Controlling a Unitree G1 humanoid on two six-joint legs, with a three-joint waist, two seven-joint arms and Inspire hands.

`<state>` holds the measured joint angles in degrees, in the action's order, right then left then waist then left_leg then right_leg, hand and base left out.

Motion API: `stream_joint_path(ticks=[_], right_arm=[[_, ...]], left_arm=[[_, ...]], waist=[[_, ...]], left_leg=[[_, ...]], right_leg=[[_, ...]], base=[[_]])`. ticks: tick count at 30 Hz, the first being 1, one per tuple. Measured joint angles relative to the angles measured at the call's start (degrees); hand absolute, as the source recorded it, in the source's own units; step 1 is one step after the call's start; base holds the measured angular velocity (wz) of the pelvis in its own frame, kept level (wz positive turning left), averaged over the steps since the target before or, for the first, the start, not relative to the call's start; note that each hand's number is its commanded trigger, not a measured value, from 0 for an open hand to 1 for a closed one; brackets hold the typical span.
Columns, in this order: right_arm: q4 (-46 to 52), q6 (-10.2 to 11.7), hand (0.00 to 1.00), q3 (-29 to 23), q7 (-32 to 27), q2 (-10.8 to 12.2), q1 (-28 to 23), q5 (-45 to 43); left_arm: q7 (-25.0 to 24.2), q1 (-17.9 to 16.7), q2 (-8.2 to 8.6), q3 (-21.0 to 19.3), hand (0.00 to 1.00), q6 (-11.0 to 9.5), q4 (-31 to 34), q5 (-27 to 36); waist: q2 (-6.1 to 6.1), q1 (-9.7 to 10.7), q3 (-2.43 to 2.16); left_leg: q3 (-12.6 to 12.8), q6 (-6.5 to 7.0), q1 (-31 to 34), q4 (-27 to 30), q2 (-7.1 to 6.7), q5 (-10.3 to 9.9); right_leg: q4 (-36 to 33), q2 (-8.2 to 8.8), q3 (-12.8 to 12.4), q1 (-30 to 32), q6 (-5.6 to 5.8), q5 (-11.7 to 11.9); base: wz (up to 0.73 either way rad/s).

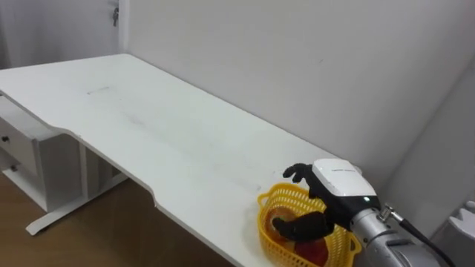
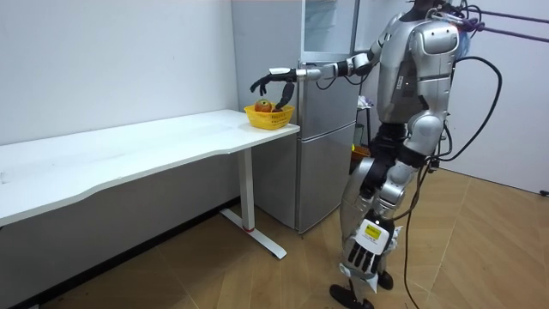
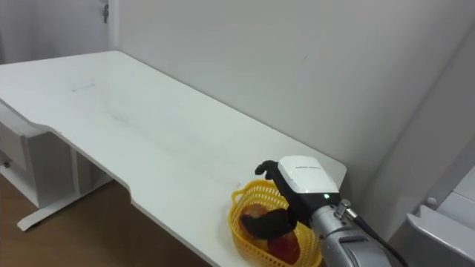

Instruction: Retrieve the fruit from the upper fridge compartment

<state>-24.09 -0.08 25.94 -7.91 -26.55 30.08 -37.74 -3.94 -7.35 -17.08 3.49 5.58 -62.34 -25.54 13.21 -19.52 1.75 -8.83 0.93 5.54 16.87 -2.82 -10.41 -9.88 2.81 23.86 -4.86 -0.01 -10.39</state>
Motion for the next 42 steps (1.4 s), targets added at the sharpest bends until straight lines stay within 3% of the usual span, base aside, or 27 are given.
stream_joint_path(ticks=[12, 24, 30, 33, 36, 39, 42], right_arm=[[0.0, -0.03, 0.0, 0.0, 0.0, 0.0, 0.0, 0.0], [0.08, 0.04, 0.0, -0.1, -0.05, 0.01, 0.01, 1.87], [3.52, 0.83, 0.0, -3.56, -1.63, 0.02, 0.03, 3.19], [5.97, 1.0, 0.0, -3.94, -3.93, 0.38, 0.02, 6.66], [11.53, 1.07, 0.0, -5.14, -4.6, 1.97, -0.57, 7.52], [18.45, 3.11, 0.0, -7.93, -5.06, 2.44, -3.57, 8.58], [24.33, 3.89, 0.0, -12.0, -6.29, 5.13, -7.41, 9.22]], left_arm=[[0.03, 0.28, 0.0, 0.01, 0.0, 0.33, 0.4, -0.01], [0.12, 0.22, 0.04, 1.21, 0.0, 0.43, 0.44, -0.29], [1.2, -0.23, 0.68, 1.07, 0.0, 0.42, 0.49, -0.13], [1.87, -0.45, 0.92, 1.14, 0.0, 0.41, 0.48, 0.03], [2.27, -0.67, 1.4, 0.95, 0.0, 0.37, 0.49, -0.33], [2.62, -0.96, 2.74, -0.4, 0.0, 0.25, 0.5, 0.14], [2.76, -1.78, 3.7, -0.41, 0.0, 0.24, 0.48, 0.11]], waist=[[-0.22, -0.15, 0.13], [-0.72, 0.12, -0.11], [-2.21, 0.74, -0.92], [-2.93, 1.3, -1.15], [-3.55, 2.35, -1.03], [-5.2, 3.74, -0.91], [-7.41, 5.98, -1.33]], left_leg=[[-0.05, 0.0, 0.33, 0.37, 0.01, -0.01], [0.22, 0.01, 0.17, 0.69, 0.09, 0.01], [0.86, 0.11, -0.25, 0.36, 0.12, 0.1], [1.36, 0.12, -1.52, -0.17, 0.25, 0.11], [2.39, 0.13, -1.98, -0.35, 0.51, 0.1], [3.65, 0.55, -2.07, 0.28, 1.08, -0.31], [5.06, 0.84, -2.39, 0.2, 1.21, -0.5]], right_leg=[[-0.05, -0.05, -0.06, 0.2, -0.02, 0.01], [-0.9, 0.04, -0.19, 0.64, -0.04, 0.02], [-0.92, 0.17, -0.61, 0.54, -0.07, 0.04], [-0.89, 0.2, -0.97, -0.34, -0.07, 0.04], [-0.88, 0.13, -1.99, -0.36, -0.09, 0.05], [-0.99, 0.12, -3.33, -0.32, -0.15, 0.19], [-1.03, 0.17, -4.98, 0.02, 0.0, 0.51]], base=[[0.0], [-0.01], [-0.05], [-0.06], [-0.17], [-0.17], [-0.25]])
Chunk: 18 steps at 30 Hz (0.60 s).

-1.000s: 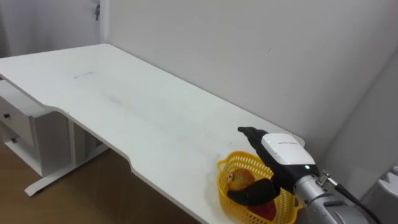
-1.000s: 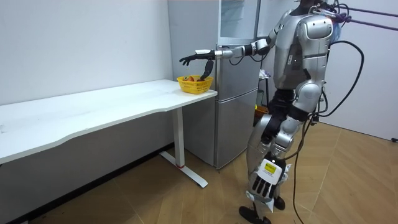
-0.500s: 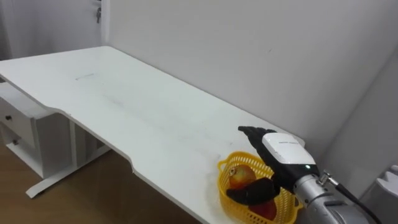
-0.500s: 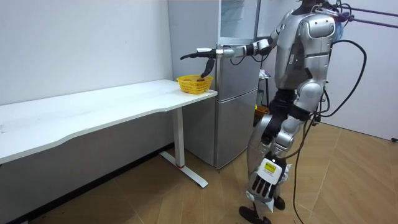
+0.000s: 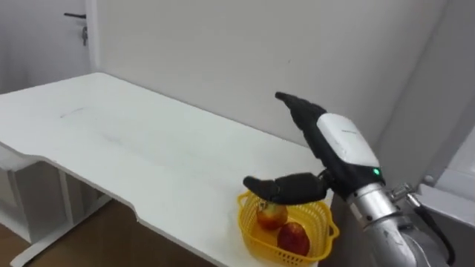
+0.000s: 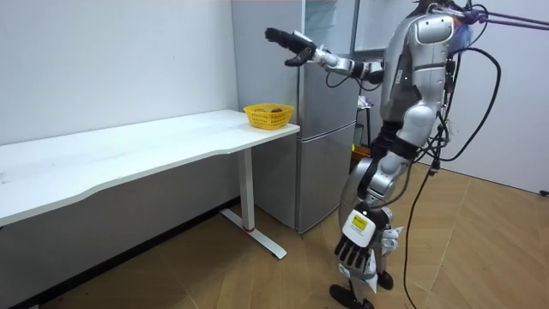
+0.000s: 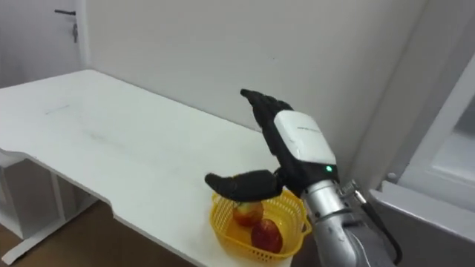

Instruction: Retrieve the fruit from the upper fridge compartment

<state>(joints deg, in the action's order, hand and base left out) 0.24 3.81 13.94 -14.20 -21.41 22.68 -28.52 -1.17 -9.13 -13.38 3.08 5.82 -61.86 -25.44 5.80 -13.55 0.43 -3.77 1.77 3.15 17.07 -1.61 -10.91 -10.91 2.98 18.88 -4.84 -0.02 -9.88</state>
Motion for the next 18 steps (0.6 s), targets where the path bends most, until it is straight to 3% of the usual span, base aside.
stream_joint_path(ticks=[2, 3, 5, 9, 14, 18], right_arm=[[4.03, 0.36, 0.0, -1.39, -0.73, 0.98, -3.58, 0.25], [4.98, 0.36, 0.0, -1.65, -0.76, 1.15, -4.38, 0.4], [7.98, 0.41, 0.0, -2.15, -0.96, 1.7, -6.47, 1.37], [11.74, 0.57, 0.0, -4.06, -2.22, 2.04, -8.33, 6.33], [17.12, 1.97, 0.0, -9.67, -6.16, 3.37, -13.1, 9.61], [18.57, 2.52, 0.0, -11.5, -7.84, 3.83, -16.11, 10.21]], left_arm=[[0.04, -0.48, 0.63, -0.27, 0.0, 0.0, -0.16, 0.06], [0.05, -0.45, 0.78, -0.31, 0.0, -0.01, -0.36, 0.16], [0.52, -0.54, 1.02, -0.65, 0.0, -0.3, -1.46, 0.85], [0.93, -0.66, 1.07, -0.61, 0.0, -0.66, -2.44, 1.08], [2.29, -0.65, 1.28, -0.52, 0.0, -1.27, -2.16, 0.99], [3.03, -0.45, 1.47, -0.5, 0.0, -1.31, -2.06, 1.0]], waist=[[-1.84, 0.88, -0.25], [-2.14, 1.01, -0.37], [-2.98, 3.11, -0.6], [-3.19, 6.03, -0.65], [-2.22, 9.89, -0.86], [-2.53, 11.17, -0.65]], left_leg=[[1.56, 0.19, -1.43, -1.39, 0.16, 0.1], [2.11, 0.23, -1.95, -1.92, 0.23, 0.14], [3.29, 0.32, -3.49, -3.76, 0.03, 0.58], [5.54, 0.22, -4.9, -5.1, 0.21, 0.91], [6.38, 0.22, -5.3, -5.35, 0.34, 0.85], [7.12, 0.24, -5.81, -5.57, 0.88, 0.51]], right_leg=[[-0.39, 0.13, -1.84, 0.04, 0.09, 0.17], [-0.72, 0.21, -2.41, 0.06, 0.1, 0.16], [-0.81, 0.33, -4.0, -0.12, 0.23, 0.08], [-0.59, 0.0, -5.86, -0.14, 0.19, 0.05], [0.28, -0.22, -6.32, -0.2, 0.19, 0.1], [0.16, -0.38, -7.03, -0.4, 0.2, 0.12]], base=[[-0.47], [-0.45], [-0.32], [-0.27], [-0.07], [-0.11]])
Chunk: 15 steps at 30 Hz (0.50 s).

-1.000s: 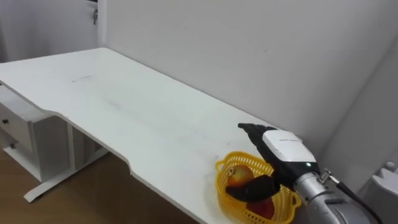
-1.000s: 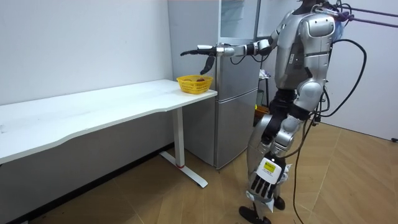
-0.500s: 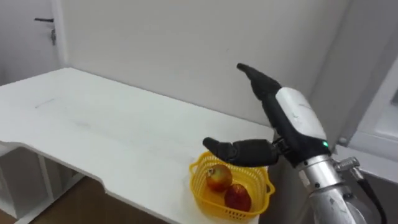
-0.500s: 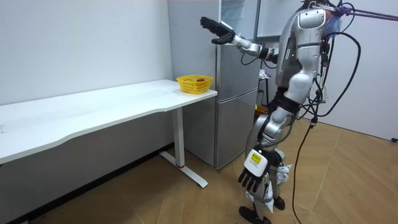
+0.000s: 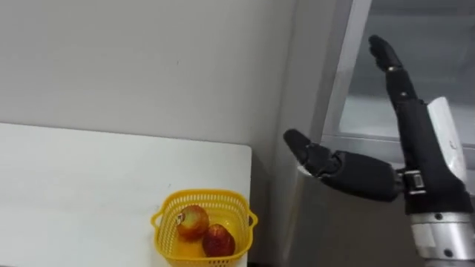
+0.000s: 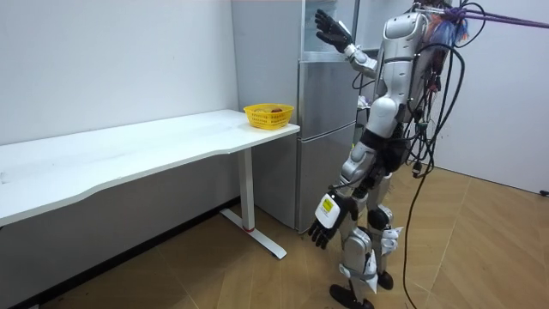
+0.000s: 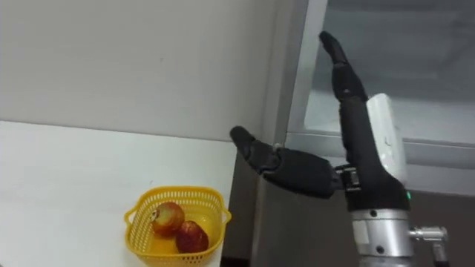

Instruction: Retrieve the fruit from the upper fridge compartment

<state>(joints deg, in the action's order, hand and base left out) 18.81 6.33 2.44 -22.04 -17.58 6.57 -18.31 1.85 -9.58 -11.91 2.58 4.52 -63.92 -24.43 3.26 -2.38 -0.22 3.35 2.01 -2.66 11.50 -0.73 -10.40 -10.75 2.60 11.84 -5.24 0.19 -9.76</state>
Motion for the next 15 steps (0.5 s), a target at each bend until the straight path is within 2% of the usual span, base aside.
stream_joint_path(ticks=[3, 7, 12, 15], right_arm=[[-0.02, 0.36, 0.0, -0.65, -0.55, 0.34, -1.41, 0.58], [-0.2, 0.67, 0.0, -2.62, -1.44, 2.13, -4.8, 3.25], [-1.8, 0.75, 0.0, -5.33, -3.41, 3.01, -8.53, 4.68], [-3.28, 0.62, 0.0, -6.53, -5.4, 3.66, -11.47, 4.88]], left_arm=[[0.51, -0.05, 0.07, 0.07, 0.0, 0.0, 0.73, 0.0], [0.51, -0.25, 0.62, 0.08, 0.0, -0.1, 2.51, 0.08], [0.5, -1.07, 1.17, -0.04, 0.0, -0.78, 1.91, 0.04], [0.5, -1.53, 1.18, -0.06, 0.0, -0.68, 1.16, -0.02]], waist=[[-0.7, 0.92, 0.37], [-1.37, 2.08, 0.34], [-2.02, 3.59, 0.12], [-2.03, 3.62, 0.12]], left_leg=[[0.96, -0.09, -0.08, -0.18, 0.07, -0.36], [1.23, -0.14, -0.05, -0.01, 0.57, -0.45], [1.31, -0.2, -0.16, -0.09, 0.68, -0.53], [2.04, -0.39, -0.27, -0.17, 0.86, -0.64]], right_leg=[[-0.02, -0.3, -0.86, 0.23, -0.13, 0.15], [-0.06, -0.39, -0.98, 0.33, -0.17, 0.18], [-0.02, -0.49, -1.05, 0.2, -0.17, 0.18], [0.05, -0.88, -2.33, 0.42, -0.21, 0.16]], base=[[-0.16], [-0.02], [-0.01], [-0.13]])
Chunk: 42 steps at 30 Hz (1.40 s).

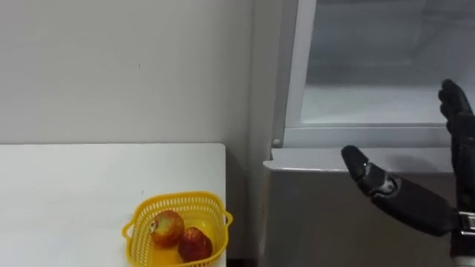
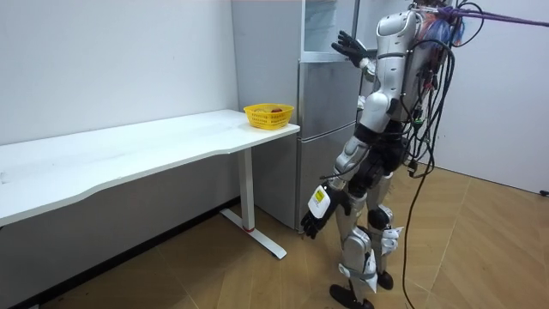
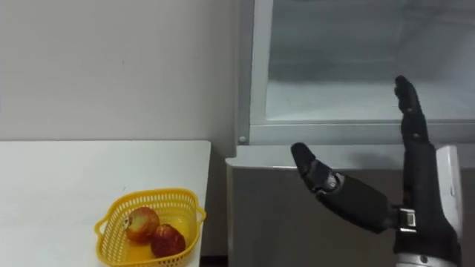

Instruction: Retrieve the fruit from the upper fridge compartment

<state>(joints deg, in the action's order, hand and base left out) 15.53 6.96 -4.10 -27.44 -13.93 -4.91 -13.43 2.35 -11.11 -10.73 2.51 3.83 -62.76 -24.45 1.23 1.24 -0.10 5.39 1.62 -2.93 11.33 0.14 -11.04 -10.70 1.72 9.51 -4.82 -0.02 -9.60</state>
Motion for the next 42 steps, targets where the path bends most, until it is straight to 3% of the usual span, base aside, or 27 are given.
stream_joint_path(ticks=[7, 14, 20, 29, 36, 40, 42], right_arm=[[-2.61, 0.09, 0.0, -0.01, -3.04, 0.48, -4.67, 0.39], [-5.95, 0.01, 0.0, 0.5, -6.5, 0.73, -9.45, 0.43], [-10.86, -0.83, 0.0, 1.79, -5.19, 1.17, -11.19, 0.8], [-21.95, -0.87, 0.0, 5.52, -2.16, 2.63, -16.79, 1.39], [-32.91, -1.8, 0.0, 5.81, 0.92, 2.97, -17.28, 1.38], [-42.6, -1.6, 0.0, 6.26, 1.56, 3.17, -15.75, 1.26], [-49.33, -1.62, 0.0, 6.26, 2.22, 3.39, -13.94, 1.72]], left_arm=[[-0.03, -0.46, 0.04, 0.09, 0.0, 0.86, -0.21, 0.08], [0.18, -0.99, 0.07, 0.74, 0.0, 1.79, 1.02, 0.19], [1.27, -1.06, 0.11, 2.68, 0.0, 2.12, 4.18, 0.16], [1.48, -0.52, 1.19, 2.95, 0.0, 1.91, 5.8, 0.22], [2.23, -1.9, 1.89, 3.04, 0.0, 1.97, 5.0, 0.2], [2.09, -3.72, 2.5, 2.15, 0.0, 1.98, 5.44, 0.1], [2.1, -4.03, 2.52, 1.9, 0.0, 1.97, 4.99, 0.09]], waist=[[0.1, 0.66, -0.07], [-0.09, 0.81, -0.43], [-0.67, 1.89, -0.28], [-1.55, 1.61, -0.21], [-2.14, 1.5, -0.03], [-1.2, 1.48, -0.32], [-0.59, 1.35, -0.17]], left_leg=[[0.71, -0.26, -0.25, 0.02, 0.05, -0.16], [1.53, -0.36, -0.36, -0.67, 0.1, -0.21], [2.05, -0.35, -0.18, -1.17, 0.13, -0.23], [2.25, -0.36, -0.77, -1.81, 0.1, -0.25], [2.35, -0.36, -0.67, -1.64, 0.12, -0.25], [1.95, -0.4, -0.9, -1.64, 0.08, -0.24], [1.83, -0.4, -1.12, -1.63, 0.07, -0.24]], right_leg=[[0.9, -0.5, -1.0, 0.19, -0.3, -0.06], [0.87, -0.58, -1.53, 0.73, -0.33, -0.04], [0.7, -0.52, -1.82, 0.99, -0.3, -0.07], [0.91, -0.58, -2.44, 0.63, -0.3, -0.06], [1.08, -0.62, -2.39, 1.22, -0.29, -0.19], [1.13, -0.58, -2.21, 0.64, -0.32, -0.42], [1.46, -0.57, -2.04, -0.05, -0.32, -0.41]], base=[[-0.06], [-0.07], [-0.01], [-0.01], [-0.01], [0.07], [0.06]])
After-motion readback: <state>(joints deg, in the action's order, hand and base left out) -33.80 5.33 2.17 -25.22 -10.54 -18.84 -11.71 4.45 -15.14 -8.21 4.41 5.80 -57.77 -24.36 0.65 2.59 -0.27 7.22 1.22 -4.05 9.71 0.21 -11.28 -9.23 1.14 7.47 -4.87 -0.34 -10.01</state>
